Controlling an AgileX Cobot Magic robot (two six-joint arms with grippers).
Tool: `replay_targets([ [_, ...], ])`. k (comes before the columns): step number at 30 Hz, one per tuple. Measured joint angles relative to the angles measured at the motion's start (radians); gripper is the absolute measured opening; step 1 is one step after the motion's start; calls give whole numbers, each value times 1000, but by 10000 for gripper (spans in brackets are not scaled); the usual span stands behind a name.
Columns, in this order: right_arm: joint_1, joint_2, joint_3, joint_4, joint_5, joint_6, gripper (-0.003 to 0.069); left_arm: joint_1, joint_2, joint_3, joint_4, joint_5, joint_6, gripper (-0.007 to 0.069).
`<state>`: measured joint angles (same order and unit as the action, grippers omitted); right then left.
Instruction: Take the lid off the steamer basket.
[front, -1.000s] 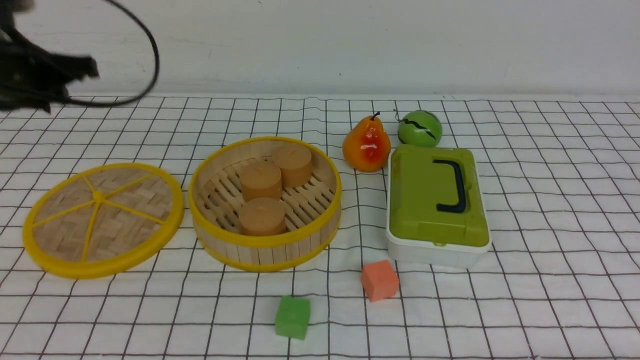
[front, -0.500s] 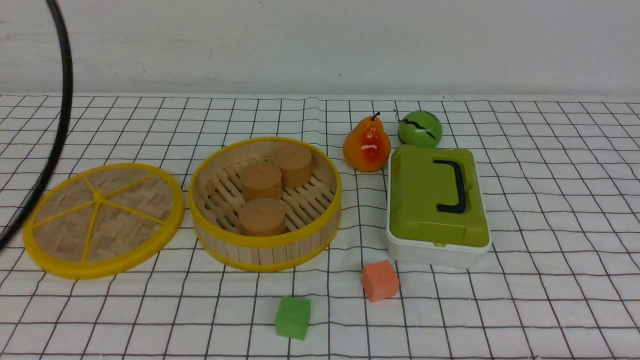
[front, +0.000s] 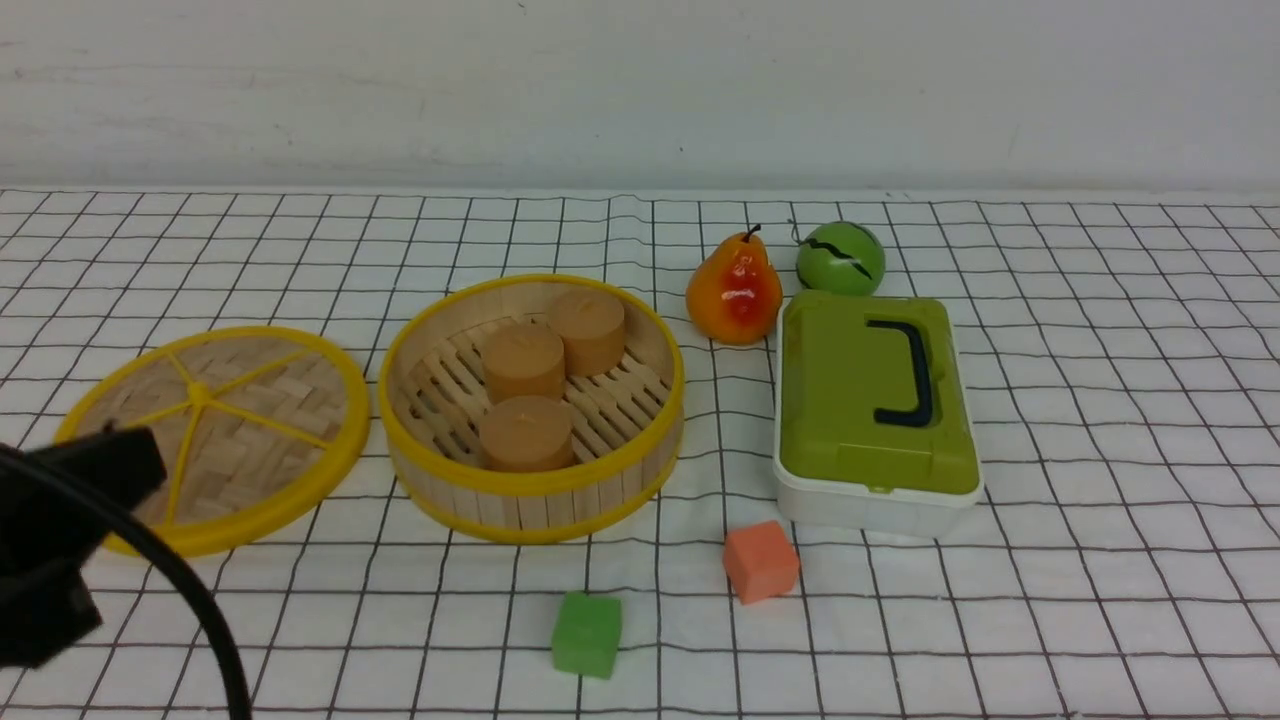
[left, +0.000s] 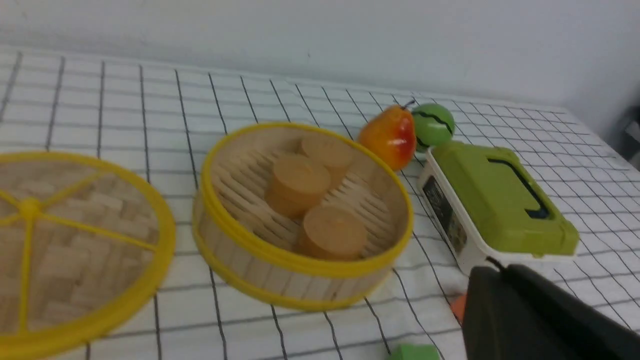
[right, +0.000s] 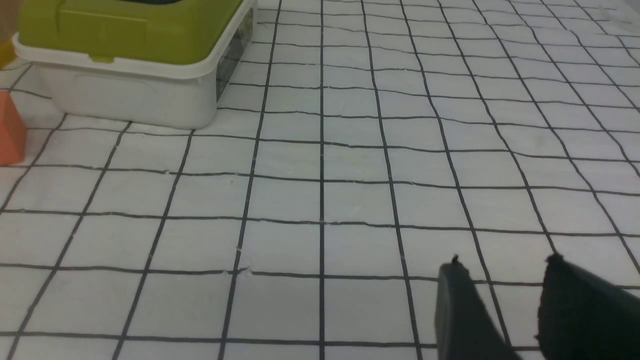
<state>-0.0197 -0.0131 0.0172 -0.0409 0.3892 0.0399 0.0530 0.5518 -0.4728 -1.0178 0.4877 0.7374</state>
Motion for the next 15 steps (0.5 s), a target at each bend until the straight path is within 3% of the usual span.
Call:
replay_targets([
  [7,0,0,0,0,0,0,239,-37,-59,49,30,-87,13,-13],
  [12,0,0,0,0,0,0,239,-98,-322,263,50,-306,28,-13],
  [15,0,0,0,0,0,0,239,-99,-434,373,65,-360,28,-13],
])
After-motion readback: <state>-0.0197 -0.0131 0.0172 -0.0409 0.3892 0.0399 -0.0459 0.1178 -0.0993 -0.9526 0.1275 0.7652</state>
